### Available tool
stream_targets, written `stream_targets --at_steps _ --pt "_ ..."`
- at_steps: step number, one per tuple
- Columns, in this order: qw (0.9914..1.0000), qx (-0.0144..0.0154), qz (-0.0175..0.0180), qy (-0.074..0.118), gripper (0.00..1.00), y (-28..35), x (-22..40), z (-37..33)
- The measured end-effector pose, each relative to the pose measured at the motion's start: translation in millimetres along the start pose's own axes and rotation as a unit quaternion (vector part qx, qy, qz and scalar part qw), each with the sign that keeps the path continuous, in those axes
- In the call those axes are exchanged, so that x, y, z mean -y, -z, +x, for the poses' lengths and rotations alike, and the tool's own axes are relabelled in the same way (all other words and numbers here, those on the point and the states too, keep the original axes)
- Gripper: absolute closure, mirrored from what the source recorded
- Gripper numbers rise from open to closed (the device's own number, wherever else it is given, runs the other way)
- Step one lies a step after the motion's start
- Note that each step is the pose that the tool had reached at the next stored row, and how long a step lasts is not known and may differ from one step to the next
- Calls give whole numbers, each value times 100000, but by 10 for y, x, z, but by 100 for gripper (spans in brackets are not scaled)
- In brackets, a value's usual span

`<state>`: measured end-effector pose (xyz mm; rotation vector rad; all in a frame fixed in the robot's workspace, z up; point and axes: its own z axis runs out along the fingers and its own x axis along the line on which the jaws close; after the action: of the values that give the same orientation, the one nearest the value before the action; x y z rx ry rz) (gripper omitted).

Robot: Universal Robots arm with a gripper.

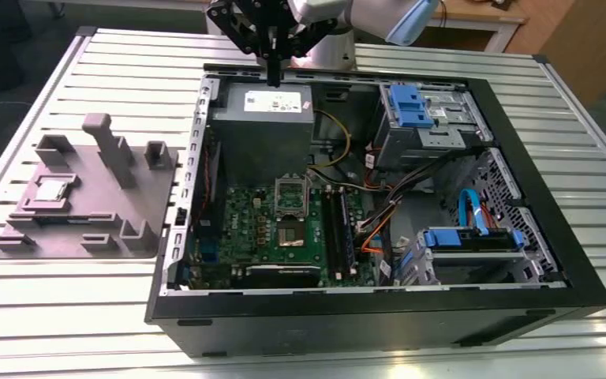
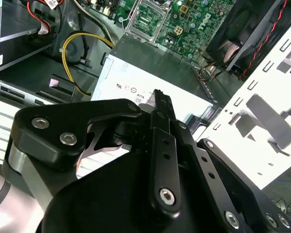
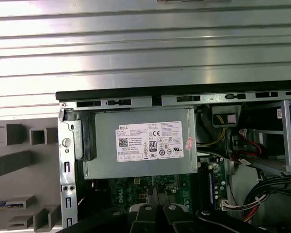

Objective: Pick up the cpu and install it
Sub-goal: 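Reach for the cpu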

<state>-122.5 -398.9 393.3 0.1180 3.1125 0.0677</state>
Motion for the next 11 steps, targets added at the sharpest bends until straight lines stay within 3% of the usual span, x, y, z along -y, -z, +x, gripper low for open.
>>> stream_targets --at_steps 2,4,8,9,10,11 --pt "100000 -1 3 2 90 0 0 0" --pt "100000 -32 7 0 90 -20 5 56" --pt "100000 -33 6 -2 90 -24 6 60" --pt "100000 -113 13 -2 90 -42 10 113" --pt "99995 -984 79 -43 90 -74 14 145" --pt "99995 -986 77 -43 90 -74 14 145"
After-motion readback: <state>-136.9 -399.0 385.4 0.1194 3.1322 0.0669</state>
